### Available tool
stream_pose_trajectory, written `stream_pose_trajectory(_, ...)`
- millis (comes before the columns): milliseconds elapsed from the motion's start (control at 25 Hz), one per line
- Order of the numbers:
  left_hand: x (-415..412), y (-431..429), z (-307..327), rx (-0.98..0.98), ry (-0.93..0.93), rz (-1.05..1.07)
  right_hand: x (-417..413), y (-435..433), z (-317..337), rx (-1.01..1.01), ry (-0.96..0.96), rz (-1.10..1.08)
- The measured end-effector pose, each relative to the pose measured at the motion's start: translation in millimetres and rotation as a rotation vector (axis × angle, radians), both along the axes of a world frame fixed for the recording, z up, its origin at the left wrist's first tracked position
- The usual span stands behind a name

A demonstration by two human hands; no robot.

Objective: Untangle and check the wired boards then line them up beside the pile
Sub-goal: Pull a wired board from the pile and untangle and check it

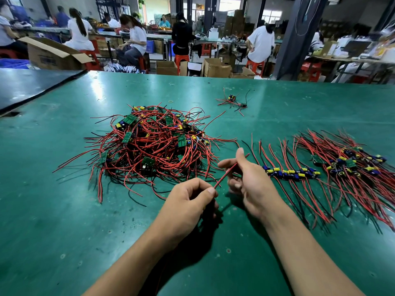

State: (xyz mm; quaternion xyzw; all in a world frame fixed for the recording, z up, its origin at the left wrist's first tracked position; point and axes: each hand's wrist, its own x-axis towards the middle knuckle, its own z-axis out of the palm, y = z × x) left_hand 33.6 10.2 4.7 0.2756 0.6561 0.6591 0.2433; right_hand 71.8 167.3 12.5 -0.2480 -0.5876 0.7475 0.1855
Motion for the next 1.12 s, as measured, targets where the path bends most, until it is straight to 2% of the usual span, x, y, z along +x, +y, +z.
stream_pose_trajectory(80,-1,0,-1,-0.006,0.048,0.019,1,2,8,-0.346,0.064,0.107)
stream_pose_trajectory(120,-3,0,-1,-0.01,0.064,0.027,4,5,11,-0.446,0.088,0.162)
stream_pose_trajectory(280,-9,-1,-2,-0.022,0.084,0.045,11,7,18,-0.597,0.158,0.329)
stream_pose_trajectory(440,-10,-4,-3,-0.048,0.06,0.012,7,6,15,-0.502,0.112,0.316)
stream_pose_trajectory(600,-10,-2,-3,-0.039,0.087,0.065,7,-14,5,-0.08,-0.052,0.431)
stream_pose_trajectory(680,-10,-1,-2,0.041,0.014,0.089,5,-27,-1,-0.055,-0.042,0.478)
stream_pose_trajectory(800,-11,-3,0,0.094,-0.03,0.095,2,-32,-2,0.005,-0.063,0.412)
stream_pose_trajectory(1120,-6,-2,2,-0.048,0.043,0.037,-3,-11,-3,0.044,-0.064,0.066)
